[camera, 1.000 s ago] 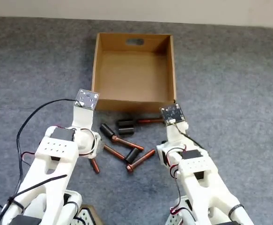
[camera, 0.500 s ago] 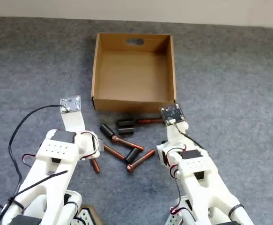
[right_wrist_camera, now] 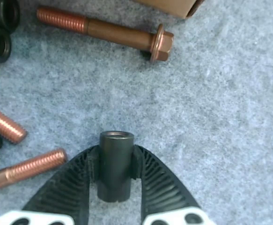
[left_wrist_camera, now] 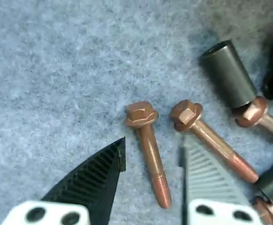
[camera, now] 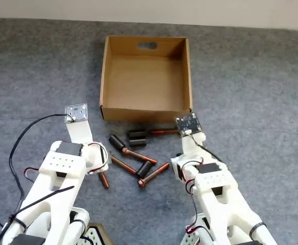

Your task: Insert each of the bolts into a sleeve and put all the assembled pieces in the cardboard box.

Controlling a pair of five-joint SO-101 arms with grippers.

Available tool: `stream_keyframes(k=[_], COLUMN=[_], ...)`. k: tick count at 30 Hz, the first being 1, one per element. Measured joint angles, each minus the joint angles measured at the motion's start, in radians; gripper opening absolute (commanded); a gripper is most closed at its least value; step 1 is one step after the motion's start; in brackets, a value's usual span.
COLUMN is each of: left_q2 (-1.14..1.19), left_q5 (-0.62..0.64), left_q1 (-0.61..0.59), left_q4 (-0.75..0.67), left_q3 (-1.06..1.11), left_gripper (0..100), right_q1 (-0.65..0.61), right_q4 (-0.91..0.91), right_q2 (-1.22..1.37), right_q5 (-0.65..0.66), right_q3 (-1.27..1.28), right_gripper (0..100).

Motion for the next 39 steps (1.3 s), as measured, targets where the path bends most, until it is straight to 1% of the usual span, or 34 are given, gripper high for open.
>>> stream_keyframes(k=[3, 8, 11, 16, 22, 30, 33, 35, 36, 37, 39], left_q2=[0.000, 0.000, 0.000, 0.008, 0.166, 0.387, 0.440, 0.465, 0.473, 0.474, 0.482], left_q5=[0.000, 0.000, 0.000, -0.006, -0.028, -0.034, -0.035, -0.064, -0.100, -0.143, -0.273], left_q1=[0.000, 0.000, 0.000, -0.006, -0.008, -0.008, -0.008, -0.005, -0.005, -0.003, -0.003], left_q4=[-0.003, -0.003, -0.003, -0.057, -0.092, -0.049, -0.041, -0.041, -0.041, -0.043, -0.044], left_q3=[0.000, 0.000, 0.000, 0.000, -0.012, -0.206, -0.264, -0.293, -0.301, -0.307, -0.318], left_gripper=[23, 18, 18, 18, 17, 17, 12, 6, 3, 1, 1], right_q1=[0.000, 0.000, 0.000, 0.000, 0.000, 0.000, 0.000, 0.000, 0.000, 0.000, 0.000], right_q4=[0.000, 0.000, 0.000, 0.000, 0.000, 0.000, 0.000, 0.000, 0.000, 0.000, 0.000], right_q2=[0.000, 0.000, 0.000, 0.000, 0.000, 0.000, 0.000, 0.000, 0.000, 0.000, 0.000], right_q5=[0.000, 0.000, 0.000, 0.000, 0.000, 0.000, 0.000, 0.000, 0.000, 0.000, 0.000], right_q3=[0.000, 0.000, 0.000, 0.000, 0.000, 0.000, 0.000, 0.000, 0.000, 0.000, 0.000], right_gripper=[0.6, 0.6, 0.6, 0.6, 0.6, 0.6, 0.6, 0.6, 0.6, 0.6, 0.6])
